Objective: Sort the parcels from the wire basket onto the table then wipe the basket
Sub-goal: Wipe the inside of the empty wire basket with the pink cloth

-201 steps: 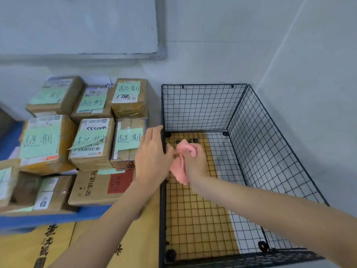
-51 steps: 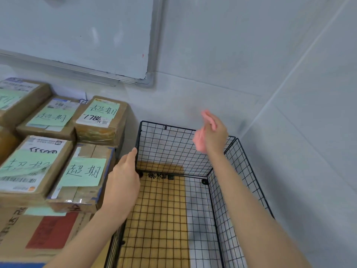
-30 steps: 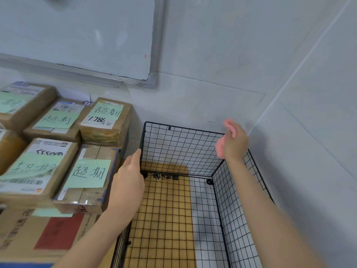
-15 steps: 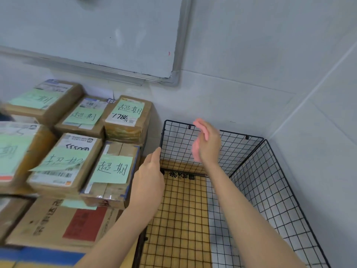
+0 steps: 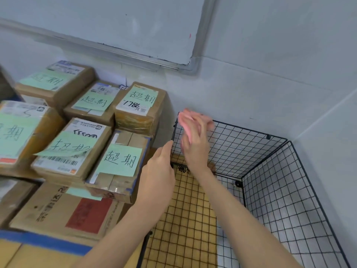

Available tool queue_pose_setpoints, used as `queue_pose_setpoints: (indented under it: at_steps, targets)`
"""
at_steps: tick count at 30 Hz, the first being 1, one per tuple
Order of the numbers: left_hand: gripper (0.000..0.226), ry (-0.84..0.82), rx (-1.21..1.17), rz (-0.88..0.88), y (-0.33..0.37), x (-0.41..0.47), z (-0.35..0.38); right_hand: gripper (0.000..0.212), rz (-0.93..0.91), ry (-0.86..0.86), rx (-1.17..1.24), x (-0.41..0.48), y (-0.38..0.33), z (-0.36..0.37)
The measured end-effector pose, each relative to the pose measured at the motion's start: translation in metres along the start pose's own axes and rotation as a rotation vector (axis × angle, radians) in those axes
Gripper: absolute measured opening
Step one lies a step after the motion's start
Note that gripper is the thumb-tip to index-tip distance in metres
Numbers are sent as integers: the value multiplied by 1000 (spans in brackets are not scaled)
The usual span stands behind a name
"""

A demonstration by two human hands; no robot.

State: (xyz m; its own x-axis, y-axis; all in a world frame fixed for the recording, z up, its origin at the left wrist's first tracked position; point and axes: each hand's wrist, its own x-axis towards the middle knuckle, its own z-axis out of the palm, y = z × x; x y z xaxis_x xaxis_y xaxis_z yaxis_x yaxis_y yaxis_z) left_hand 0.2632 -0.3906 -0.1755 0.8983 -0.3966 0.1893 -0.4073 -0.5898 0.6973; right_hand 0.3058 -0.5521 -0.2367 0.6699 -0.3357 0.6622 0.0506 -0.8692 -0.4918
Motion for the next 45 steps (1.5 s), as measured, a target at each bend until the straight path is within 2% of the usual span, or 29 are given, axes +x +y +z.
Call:
queue_pose_setpoints:
  at_steps: [6, 12, 15, 19, 21, 26, 29, 31, 34, 36, 42, 45]
  targets:
    - [60, -1, 15, -5, 0, 1, -1, 58, -30, -45, -121, -16, 30, 46]
    - [58, 9, 10, -10, 0, 4, 3, 46, -52, -72, -148, -37, 57, 69]
    - [56, 13, 3, -11, 1, 3, 1, 47, 12, -121, -168, -59, 63, 76]
    - [49, 18, -7, -4, 3, 2, 0, 67, 97, -269, -204, -97, 72, 86]
    - [47, 18, -5, -9, 4, 3, 0, 71, 182, -290, -193, -99, 69, 91]
    - [49, 6, -5, -22, 5, 3, -1, 64, 236, -331, -186, -90, 62, 87]
    - [52, 4, -12, -19, 7, 1, -2, 45, 239, -260, -68, -83, 50, 69]
    - [53, 3, -7, -24, 7, -1, -2, 36, 233, -106, 12, -75, 38, 50]
    - [57, -1, 23, -38, 6, -2, -1, 40, 166, 158, -34, -52, 19, 22]
    - [57, -2, 25, -37, 6, -1, -1, 44, 120, 247, -86, -33, 10, 16]
    - [56, 15, 30, -22, 4, 0, 1, 58, 48, 141, -326, -3, 25, 39]
    - [56, 17, 36, -16, 3, 0, 2, 57, -4, 133, -316, -12, 35, 54]
